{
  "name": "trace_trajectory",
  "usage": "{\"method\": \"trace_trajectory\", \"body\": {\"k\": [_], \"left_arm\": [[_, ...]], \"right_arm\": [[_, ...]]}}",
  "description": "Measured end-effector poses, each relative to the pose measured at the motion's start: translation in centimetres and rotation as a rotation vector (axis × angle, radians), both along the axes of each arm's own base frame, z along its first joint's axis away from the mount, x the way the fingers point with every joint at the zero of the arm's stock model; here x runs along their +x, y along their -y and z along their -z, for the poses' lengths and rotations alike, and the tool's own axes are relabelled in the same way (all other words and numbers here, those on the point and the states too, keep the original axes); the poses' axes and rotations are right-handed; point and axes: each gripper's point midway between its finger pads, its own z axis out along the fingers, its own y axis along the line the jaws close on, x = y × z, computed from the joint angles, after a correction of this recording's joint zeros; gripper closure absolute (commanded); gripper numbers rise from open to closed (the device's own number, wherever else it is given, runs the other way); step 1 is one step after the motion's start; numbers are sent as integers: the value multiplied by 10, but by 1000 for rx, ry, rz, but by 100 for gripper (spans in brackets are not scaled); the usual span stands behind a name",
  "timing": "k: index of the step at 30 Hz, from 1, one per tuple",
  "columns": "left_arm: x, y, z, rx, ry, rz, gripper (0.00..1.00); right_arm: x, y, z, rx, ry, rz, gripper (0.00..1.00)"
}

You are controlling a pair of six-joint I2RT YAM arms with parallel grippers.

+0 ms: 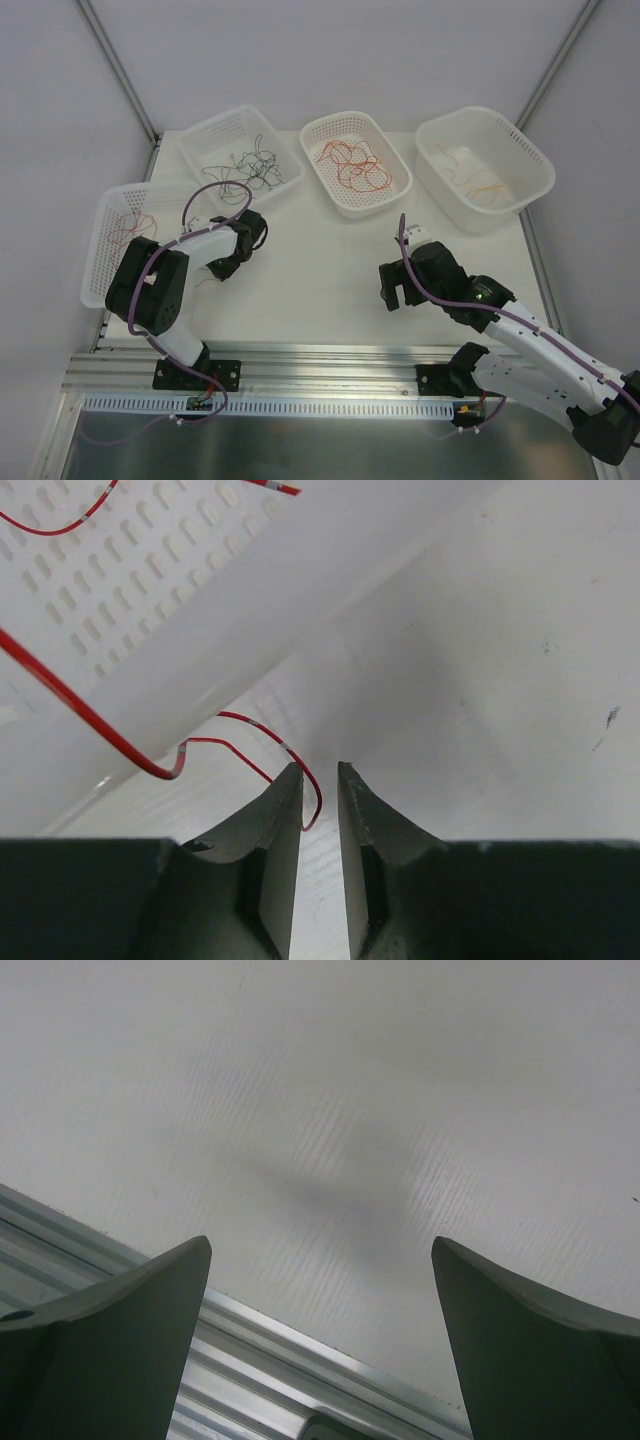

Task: Untangle the cables

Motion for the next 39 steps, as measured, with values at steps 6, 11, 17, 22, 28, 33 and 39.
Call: {"method": "trace_trajectory", "body": {"k": [6, 11, 17, 22, 28, 33, 39], "left_arm": [[-2, 4, 1, -17, -24, 27, 92], [-2, 20, -10, -68, -35, 118, 95], [31, 50, -79, -167, 105, 290, 99], [52, 51, -172, -178, 301, 420, 97], [54, -28, -233, -92, 408, 350, 96], [49, -88, -211, -91, 330, 285, 96], [40, -115, -139, -215, 170, 255, 77]], "right_arm": [[0, 0, 0, -2, 0, 1, 3], [1, 1, 2, -15, -1, -6, 3], [1, 1, 3, -25, -2, -11, 3], [0, 2, 4, -30, -7, -11, 3], [-2, 4, 3, -36, -12, -10, 3], [-2, 5, -4, -30, -3, -8, 3], [-2, 7, -14, -25, 11, -3, 3]]}}
